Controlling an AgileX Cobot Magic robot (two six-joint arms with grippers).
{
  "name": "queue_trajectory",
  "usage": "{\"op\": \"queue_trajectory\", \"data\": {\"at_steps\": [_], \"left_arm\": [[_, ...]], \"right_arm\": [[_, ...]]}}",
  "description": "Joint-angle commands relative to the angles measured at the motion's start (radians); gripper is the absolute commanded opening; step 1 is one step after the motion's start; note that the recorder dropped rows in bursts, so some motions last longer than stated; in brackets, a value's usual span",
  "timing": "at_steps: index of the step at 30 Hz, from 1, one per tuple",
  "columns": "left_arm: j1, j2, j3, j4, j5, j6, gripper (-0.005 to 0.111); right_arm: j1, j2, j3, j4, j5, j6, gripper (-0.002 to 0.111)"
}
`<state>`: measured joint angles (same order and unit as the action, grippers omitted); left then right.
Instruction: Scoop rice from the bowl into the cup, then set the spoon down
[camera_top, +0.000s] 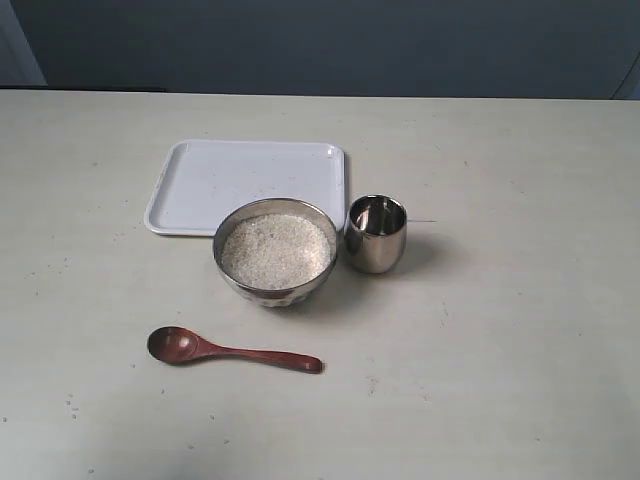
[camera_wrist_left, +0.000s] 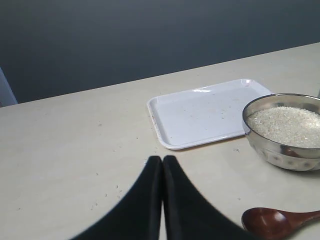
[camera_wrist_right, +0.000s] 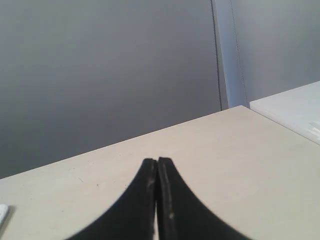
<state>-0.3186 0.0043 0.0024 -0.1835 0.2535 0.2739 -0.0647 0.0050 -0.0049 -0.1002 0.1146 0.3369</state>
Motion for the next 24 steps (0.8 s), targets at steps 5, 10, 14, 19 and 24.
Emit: {"op": "queue_trajectory", "data": {"at_steps": [5, 10, 14, 19, 24], "left_arm": [[-0.002, -0.004, -0.002, 0.001, -0.015, -0.002, 0.001], [-0.002, -0.004, -0.002, 0.001, -0.015, -0.002, 0.001], [-0.002, -0.004, -0.002, 0.001, -0.015, -0.002, 0.001], [-0.002, -0.004, -0.002, 0.001, -0.015, -0.002, 0.001], [-0.002, -0.004, -0.002, 0.001, -0.015, -0.002, 0.001]], "right_arm": [[-0.005, -0.005, 0.005, -0.002, -0.006, -0.001, 0.000], [-0.005, -0.005, 0.005, -0.002, -0.034, 0.001, 0.000], [-0.005, -0.005, 0.005, 0.015, -0.162, 0.005, 0.000], [-0.005, -0.005, 0.005, 0.291, -0.361, 0.159, 0.000], [-0.005, -0.005, -0.031, 0.375, -0.403, 0.363, 0.000]]}}
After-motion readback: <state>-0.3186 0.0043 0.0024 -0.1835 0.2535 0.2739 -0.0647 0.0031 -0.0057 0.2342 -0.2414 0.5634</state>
